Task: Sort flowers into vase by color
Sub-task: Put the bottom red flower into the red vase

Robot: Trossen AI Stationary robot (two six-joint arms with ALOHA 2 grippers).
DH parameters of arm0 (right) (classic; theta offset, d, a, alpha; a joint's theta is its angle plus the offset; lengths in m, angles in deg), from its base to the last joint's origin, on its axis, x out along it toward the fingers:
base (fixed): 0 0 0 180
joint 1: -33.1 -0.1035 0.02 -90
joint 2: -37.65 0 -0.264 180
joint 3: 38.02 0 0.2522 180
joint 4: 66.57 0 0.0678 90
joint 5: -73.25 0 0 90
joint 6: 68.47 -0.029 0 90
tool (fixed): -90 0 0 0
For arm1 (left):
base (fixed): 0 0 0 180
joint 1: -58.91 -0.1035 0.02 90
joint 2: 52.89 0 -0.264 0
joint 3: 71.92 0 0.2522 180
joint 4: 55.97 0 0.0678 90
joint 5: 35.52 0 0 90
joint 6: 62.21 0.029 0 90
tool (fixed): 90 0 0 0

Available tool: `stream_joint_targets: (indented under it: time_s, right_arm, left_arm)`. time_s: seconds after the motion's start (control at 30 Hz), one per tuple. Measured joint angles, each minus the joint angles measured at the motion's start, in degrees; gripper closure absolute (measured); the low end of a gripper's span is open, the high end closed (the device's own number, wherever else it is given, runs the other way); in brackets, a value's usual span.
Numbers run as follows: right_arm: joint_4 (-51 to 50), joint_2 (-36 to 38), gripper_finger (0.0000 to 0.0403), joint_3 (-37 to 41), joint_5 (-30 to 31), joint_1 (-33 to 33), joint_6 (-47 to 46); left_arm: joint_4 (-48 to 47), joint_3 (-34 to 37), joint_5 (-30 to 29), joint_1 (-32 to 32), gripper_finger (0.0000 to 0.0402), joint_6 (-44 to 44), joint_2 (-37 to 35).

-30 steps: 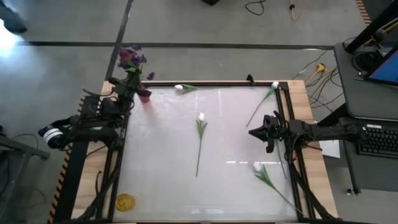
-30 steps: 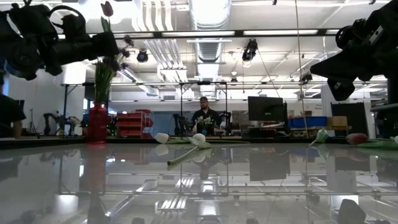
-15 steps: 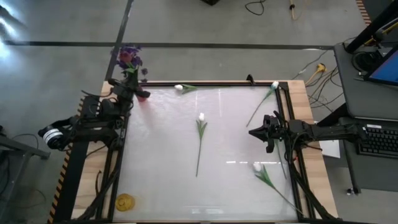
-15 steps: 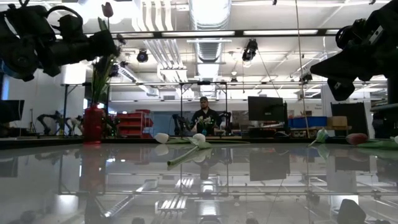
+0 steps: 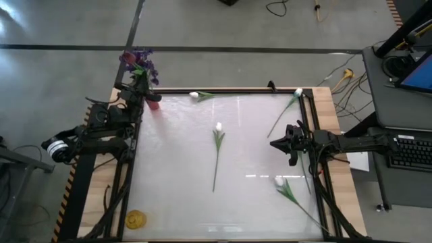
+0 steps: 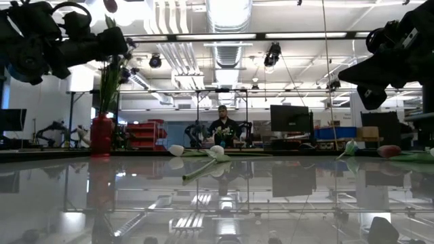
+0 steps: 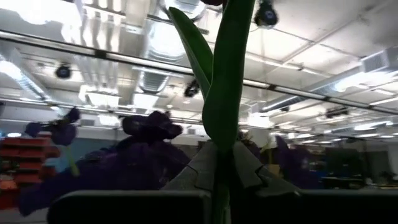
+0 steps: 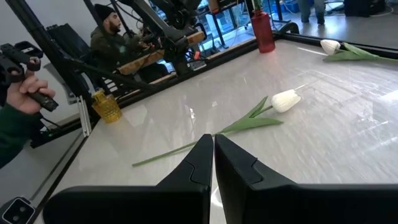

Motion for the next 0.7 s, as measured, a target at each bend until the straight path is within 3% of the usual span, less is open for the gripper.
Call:
stream_joint_targets:
  time_s: [0.43, 0.7]
  right_arm:
    - [0.0, 0.0, 0.0394, 0.0, 0.0, 0.0, 0.0]
    - [1.4, 0.0, 0.0394, 0.0, 0.0, 0.0, -0.5]
  left_arm:
    - [-0.4, 0.0, 23.0, 0.1, 0.0402, -1.9, 0.2]
    - [-1.0, 0.1, 22.8, 0.0, 0.0402, 5.8, -3.0]
